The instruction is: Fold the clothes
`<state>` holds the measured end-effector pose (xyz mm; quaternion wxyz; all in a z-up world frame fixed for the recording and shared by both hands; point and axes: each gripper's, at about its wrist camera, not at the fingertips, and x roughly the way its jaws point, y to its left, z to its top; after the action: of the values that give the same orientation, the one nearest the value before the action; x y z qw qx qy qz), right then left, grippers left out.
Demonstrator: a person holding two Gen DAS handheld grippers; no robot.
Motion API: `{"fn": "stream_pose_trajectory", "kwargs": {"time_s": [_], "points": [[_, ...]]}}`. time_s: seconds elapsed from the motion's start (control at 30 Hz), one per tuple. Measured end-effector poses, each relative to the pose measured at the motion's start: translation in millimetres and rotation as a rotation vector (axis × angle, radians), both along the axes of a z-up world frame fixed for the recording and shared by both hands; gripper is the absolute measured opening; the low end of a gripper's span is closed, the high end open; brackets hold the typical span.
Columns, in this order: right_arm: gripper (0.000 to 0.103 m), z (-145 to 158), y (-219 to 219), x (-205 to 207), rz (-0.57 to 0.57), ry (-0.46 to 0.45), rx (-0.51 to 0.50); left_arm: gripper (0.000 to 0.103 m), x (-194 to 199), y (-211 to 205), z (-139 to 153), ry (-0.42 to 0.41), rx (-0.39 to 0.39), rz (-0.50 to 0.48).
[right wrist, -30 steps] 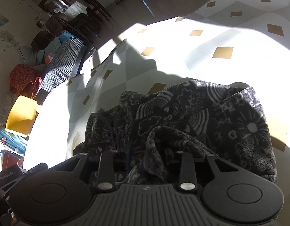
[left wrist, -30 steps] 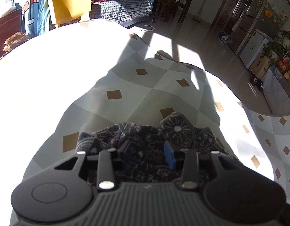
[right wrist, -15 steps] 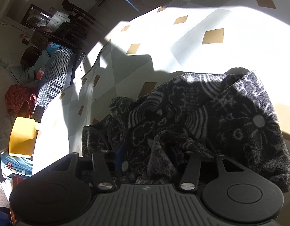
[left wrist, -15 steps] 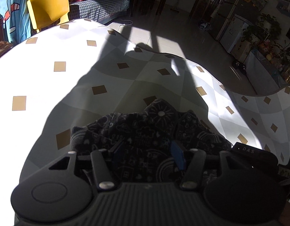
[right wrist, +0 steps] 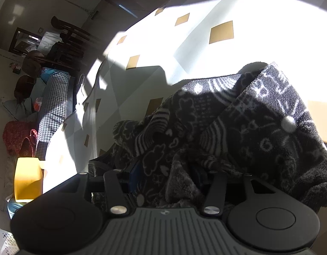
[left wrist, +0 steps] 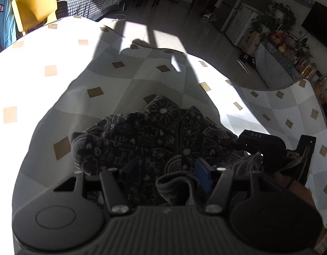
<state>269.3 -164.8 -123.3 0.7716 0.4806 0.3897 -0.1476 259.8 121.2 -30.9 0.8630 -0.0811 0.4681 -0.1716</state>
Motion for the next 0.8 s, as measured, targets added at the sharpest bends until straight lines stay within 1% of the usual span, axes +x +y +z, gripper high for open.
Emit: {"fn": "stream_pose_trajectory", "kwargs": {"time_s": [0.07, 0.2, 0.33, 0.4, 0.47, 0.6, 0.73, 0.8], "points": [[0.050, 2.5, 3.9, 0.8, 0.027, 0.003, -0.032, 0.061, 2.5, 3.5, -3.9, 0.020, -0.017, 0.003], [0.052, 10.9, 15.1, 3.3, 0.099, 0.013, -0.110, 0.061, 7.6, 2.7, -18.8, 0.084, -0.055, 0.024], [0.053, 21.2, 25.0, 5.0, 0.177, 0.024, -0.179, 0.061, 9.8, -4.5, -37.4, 0.139, -0.057, 0.055], [0.055, 26.7, 27.9, 4.0, 0.208, 0.021, -0.189, 0.062, 10.0, -7.5, -44.4, 0.153, -0.056, 0.074], [0.056, 32.1, 30.7, 2.9, 0.238, 0.018, -0.198, 0.065, 9.8, -11.9, -48.7, 0.145, -0.020, 0.093], [0.056, 42.2, 36.6, 0.5, 0.297, 0.022, -0.221, 0.065, 11.4, -17.9, -55.3, 0.127, 0.052, 0.125], [0.057, 52.2, 39.0, -5.8, 0.335, 0.016, -0.241, 0.065, 13.5, -21.7, -61.7, 0.116, 0.111, 0.149], [0.057, 59.1, 37.7, -10.4, 0.349, 0.004, -0.255, 0.065, 14.4, -21.9, -63.7, 0.113, 0.127, 0.160]]}}
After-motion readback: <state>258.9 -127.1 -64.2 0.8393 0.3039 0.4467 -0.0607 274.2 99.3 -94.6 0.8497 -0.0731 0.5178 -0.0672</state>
